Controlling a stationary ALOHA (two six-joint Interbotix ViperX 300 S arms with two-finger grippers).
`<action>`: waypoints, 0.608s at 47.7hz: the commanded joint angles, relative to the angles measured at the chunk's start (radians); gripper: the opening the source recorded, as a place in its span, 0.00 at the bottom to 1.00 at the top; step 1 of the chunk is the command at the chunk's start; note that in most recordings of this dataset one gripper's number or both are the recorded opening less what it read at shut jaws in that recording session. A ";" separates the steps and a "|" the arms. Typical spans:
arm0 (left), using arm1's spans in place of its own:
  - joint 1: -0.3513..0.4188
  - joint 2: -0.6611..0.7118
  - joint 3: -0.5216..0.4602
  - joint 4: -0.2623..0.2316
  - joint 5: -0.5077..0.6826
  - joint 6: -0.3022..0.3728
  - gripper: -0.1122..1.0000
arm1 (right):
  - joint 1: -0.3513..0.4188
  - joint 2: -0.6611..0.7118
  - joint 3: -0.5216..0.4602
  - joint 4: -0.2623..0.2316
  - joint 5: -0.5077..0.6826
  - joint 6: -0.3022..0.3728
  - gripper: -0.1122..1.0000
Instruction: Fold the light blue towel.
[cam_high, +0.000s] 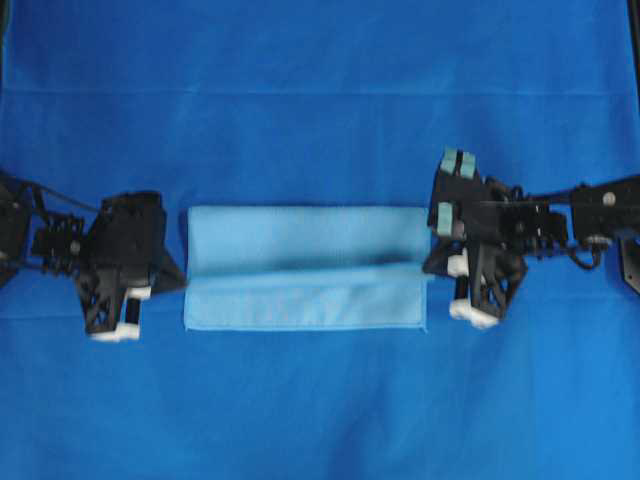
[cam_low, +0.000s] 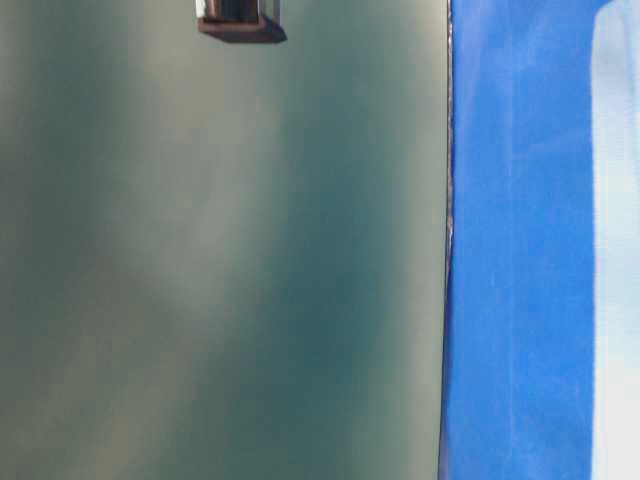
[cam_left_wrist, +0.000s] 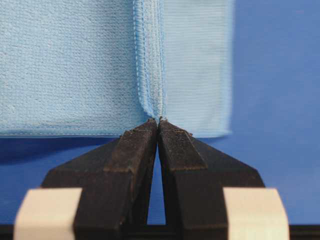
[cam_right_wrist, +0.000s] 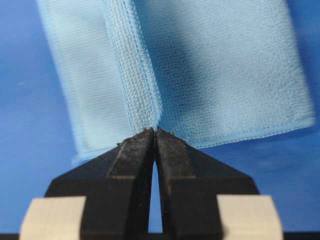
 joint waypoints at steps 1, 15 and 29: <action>-0.032 0.000 -0.020 0.000 0.000 -0.021 0.11 | 0.029 -0.009 -0.014 0.003 -0.008 0.021 0.11; -0.081 0.018 -0.040 0.000 0.015 -0.054 0.11 | 0.066 0.002 -0.020 0.003 -0.018 0.058 0.11; -0.081 0.032 -0.055 0.002 0.003 -0.055 0.12 | 0.067 0.018 -0.031 0.003 -0.057 0.058 0.12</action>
